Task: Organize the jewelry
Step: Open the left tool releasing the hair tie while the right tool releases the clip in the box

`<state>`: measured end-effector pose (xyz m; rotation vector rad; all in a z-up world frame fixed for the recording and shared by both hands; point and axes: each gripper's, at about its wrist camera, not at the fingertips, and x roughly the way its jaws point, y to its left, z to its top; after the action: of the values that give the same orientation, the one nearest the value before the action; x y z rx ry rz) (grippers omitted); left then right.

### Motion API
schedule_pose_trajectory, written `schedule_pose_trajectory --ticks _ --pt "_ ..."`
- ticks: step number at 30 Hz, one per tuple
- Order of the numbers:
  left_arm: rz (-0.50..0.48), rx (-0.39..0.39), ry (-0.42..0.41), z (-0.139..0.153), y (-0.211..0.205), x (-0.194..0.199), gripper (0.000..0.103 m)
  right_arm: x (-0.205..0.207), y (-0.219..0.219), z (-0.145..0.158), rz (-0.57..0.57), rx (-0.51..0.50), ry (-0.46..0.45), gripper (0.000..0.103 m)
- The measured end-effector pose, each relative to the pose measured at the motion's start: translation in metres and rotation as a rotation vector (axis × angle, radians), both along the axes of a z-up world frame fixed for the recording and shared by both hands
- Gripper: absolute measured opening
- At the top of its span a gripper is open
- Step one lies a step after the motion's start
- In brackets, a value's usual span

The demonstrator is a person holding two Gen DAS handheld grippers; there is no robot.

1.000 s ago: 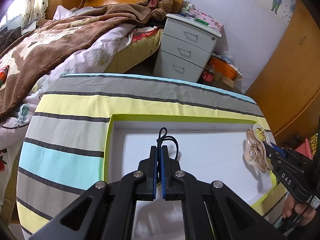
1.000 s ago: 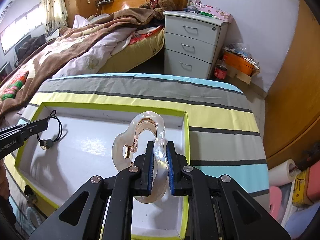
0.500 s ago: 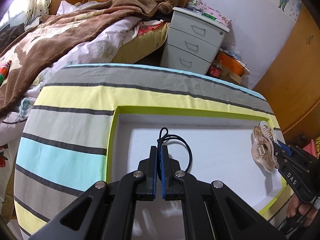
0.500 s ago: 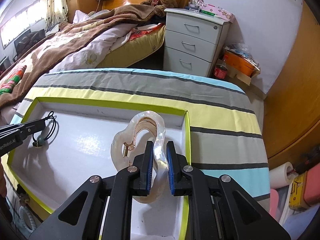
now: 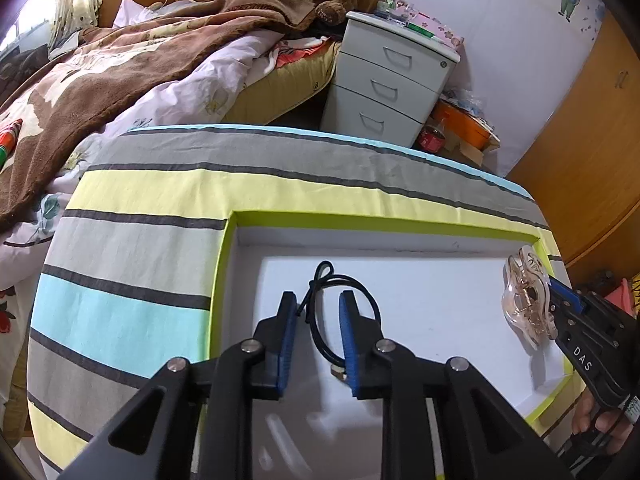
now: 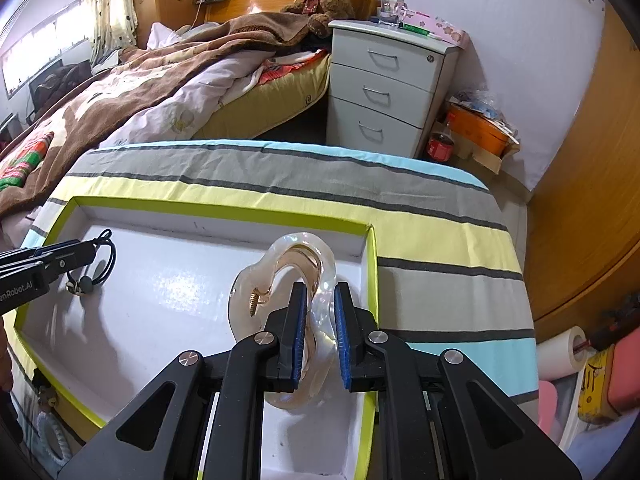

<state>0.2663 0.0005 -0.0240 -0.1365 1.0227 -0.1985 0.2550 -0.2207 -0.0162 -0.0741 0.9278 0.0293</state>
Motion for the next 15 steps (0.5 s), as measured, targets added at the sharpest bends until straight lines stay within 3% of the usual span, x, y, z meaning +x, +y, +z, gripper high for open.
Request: schedule_pose_trajectory --ticks 7,15 --pt "0.004 0.002 0.001 0.003 -0.002 -0.004 0.04 -0.006 0.002 0.007 -0.009 -0.008 -0.022 0.016" --pt "0.011 0.027 -0.044 0.02 -0.001 -0.03 0.048 -0.032 0.001 0.027 -0.026 0.039 -0.078 0.02"
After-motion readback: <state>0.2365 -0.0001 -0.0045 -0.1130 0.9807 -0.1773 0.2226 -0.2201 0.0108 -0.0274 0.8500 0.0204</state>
